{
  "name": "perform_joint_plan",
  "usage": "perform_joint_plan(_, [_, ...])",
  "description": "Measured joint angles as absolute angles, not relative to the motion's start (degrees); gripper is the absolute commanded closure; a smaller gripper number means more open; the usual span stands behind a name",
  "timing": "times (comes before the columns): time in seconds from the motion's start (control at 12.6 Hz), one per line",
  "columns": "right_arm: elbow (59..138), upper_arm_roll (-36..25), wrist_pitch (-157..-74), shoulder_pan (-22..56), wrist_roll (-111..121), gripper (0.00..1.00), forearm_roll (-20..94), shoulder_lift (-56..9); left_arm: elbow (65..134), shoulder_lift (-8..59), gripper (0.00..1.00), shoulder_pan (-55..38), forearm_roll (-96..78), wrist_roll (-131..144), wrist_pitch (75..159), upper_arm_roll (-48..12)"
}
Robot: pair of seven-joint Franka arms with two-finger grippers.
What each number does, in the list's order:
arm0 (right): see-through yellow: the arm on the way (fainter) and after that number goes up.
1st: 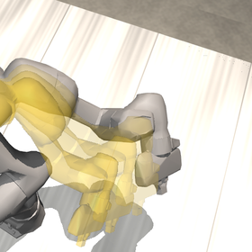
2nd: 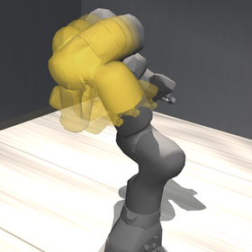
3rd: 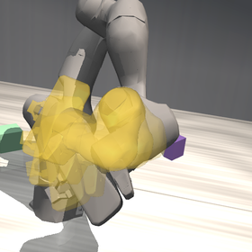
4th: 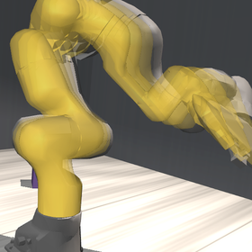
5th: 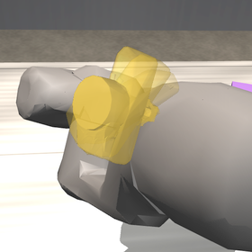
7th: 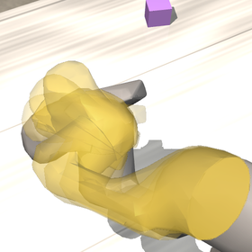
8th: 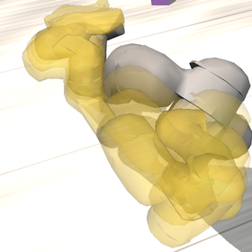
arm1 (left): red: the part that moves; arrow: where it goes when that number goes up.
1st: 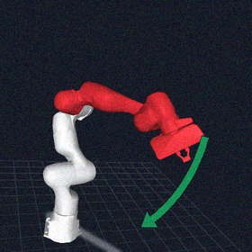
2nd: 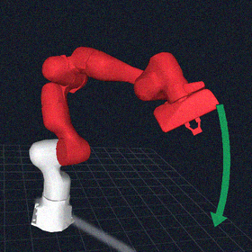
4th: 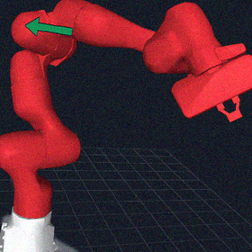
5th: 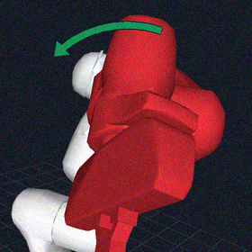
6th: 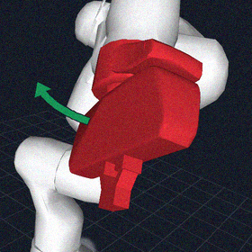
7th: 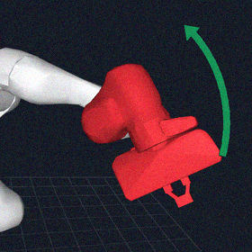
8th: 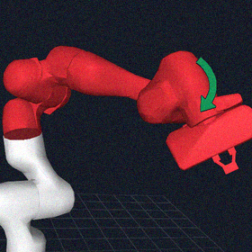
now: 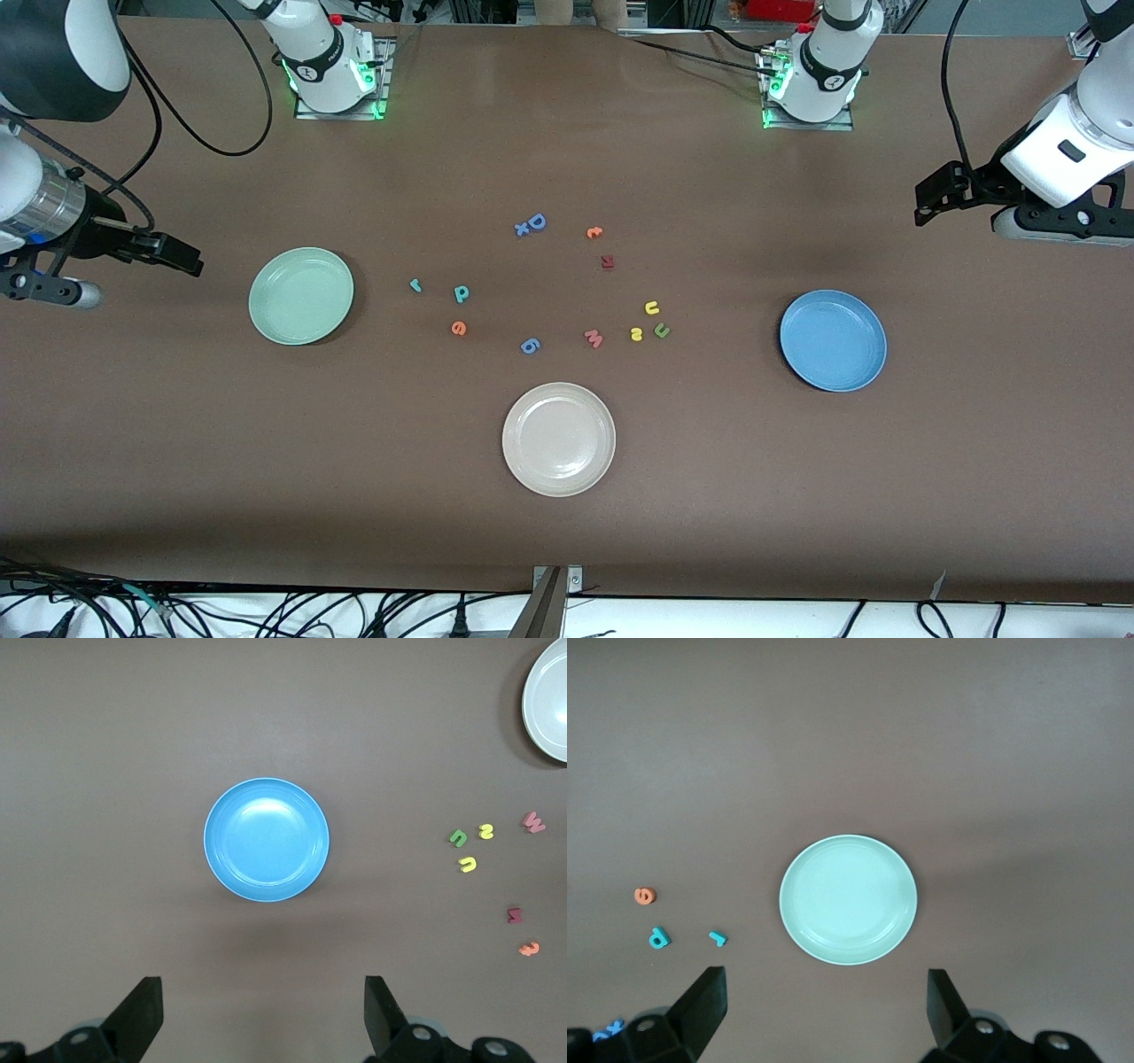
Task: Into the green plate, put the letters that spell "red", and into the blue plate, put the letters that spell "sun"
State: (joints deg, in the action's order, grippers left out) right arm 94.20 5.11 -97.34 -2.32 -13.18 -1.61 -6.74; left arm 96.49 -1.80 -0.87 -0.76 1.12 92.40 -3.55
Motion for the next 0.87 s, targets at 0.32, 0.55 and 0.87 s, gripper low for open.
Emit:
perform_joint_plan(0.32, [94.2, 5.7, -96.97, -2.03, -13.63, 0.0, -1.62, -6.21, 96.49, -1.8, 0.0, -0.87, -0.76, 1.12, 92.4, -3.52])
perform_joint_plan(0.55, [94.2, 5.7, -96.91, -2.03, -13.64, 0.0, -1.62, -6.14, 96.49, -1.8, 0.0, -0.86, -0.76, 1.12, 92.4, -3.51])
perform_joint_plan(0.87, [94.38, 5.41, -97.06, -2.09, -13.72, 0.0, -1.62, -6.59, 96.49, -1.8, 0.0, -0.87, -0.76, 1.12, 92.4, -3.51])
